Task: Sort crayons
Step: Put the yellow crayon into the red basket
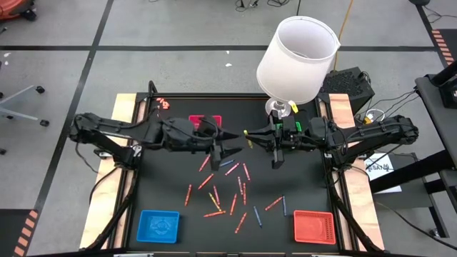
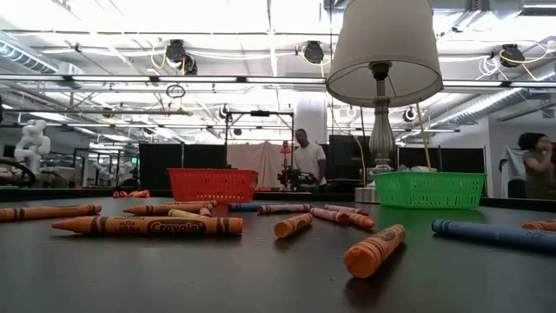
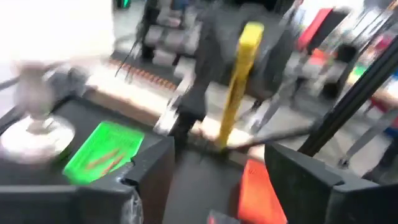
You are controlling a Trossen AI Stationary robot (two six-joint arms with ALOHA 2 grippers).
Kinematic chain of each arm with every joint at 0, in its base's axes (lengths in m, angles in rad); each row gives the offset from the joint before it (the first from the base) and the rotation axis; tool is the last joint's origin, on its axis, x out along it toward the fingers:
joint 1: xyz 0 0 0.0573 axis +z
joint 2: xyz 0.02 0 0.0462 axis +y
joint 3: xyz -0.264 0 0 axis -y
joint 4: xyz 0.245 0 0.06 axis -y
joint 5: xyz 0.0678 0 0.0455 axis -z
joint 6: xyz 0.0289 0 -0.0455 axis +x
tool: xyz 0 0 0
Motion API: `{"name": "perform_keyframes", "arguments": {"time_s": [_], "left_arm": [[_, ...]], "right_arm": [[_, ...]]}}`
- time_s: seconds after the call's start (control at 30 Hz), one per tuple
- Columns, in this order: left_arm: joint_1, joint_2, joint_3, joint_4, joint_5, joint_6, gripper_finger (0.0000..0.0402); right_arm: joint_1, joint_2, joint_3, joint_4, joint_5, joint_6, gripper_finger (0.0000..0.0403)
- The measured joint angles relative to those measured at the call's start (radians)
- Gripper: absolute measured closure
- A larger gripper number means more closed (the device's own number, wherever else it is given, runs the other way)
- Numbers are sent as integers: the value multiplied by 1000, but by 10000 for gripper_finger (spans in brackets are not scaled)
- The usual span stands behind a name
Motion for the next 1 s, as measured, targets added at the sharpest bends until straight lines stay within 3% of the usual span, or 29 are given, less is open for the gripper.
{"name": "perform_keyframes", "arguments": {"time_s": [0.4, 0.73, 0.87, 1.0], "left_arm": [[23, 108, 0, 238, 96, 5, 148], [33, 111, -1, 248, 88, 47, 151], [36, 111, -1, 248, 84, 57, 180], [36, 111, -1, 241, 81, 57, 235]], "right_arm": [[0, 0, 0, -20, 0, 12, 401], [0, 0, 0, -19, 0, 12, 401], [0, 0, 0, -19, 0, 12, 401], [0, 0, 0, -19, 0, 12, 401]]}}
